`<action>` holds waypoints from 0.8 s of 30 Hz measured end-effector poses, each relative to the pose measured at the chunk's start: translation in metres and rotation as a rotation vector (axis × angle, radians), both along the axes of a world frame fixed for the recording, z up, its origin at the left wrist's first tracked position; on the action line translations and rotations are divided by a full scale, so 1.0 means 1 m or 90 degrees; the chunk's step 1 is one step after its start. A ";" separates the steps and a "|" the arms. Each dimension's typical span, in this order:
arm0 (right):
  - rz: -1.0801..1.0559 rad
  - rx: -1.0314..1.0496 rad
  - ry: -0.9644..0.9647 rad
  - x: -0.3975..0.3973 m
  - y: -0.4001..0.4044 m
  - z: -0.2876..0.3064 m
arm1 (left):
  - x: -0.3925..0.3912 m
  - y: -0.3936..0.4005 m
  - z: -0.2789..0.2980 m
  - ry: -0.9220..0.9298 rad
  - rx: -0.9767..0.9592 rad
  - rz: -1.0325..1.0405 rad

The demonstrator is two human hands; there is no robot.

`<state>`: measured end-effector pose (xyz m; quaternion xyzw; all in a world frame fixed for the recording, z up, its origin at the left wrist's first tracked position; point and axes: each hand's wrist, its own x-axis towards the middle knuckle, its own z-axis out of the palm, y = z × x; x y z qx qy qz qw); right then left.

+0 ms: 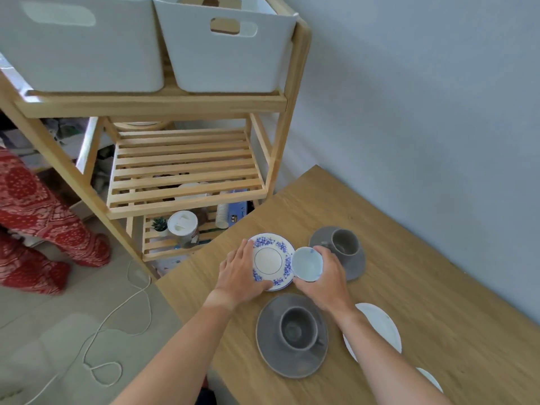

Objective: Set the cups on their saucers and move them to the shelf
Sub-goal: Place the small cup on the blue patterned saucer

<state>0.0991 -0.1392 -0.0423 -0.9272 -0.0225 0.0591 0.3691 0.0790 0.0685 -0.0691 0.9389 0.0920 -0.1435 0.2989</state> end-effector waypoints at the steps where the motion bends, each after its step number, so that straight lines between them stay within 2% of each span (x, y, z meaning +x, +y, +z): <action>1: 0.010 0.000 -0.001 0.005 0.008 0.000 | -0.001 0.001 0.000 0.001 -0.007 -0.008; 11: 0.093 -0.027 0.021 0.021 0.067 -0.012 | 0.001 0.011 0.008 0.025 -0.024 -0.085; 19: 0.067 -0.017 0.055 0.020 0.065 -0.012 | -0.003 0.012 0.013 0.022 0.021 -0.109; 24: 0.054 -0.007 0.096 0.011 0.050 0.001 | -0.009 0.008 0.023 -0.041 0.072 -0.098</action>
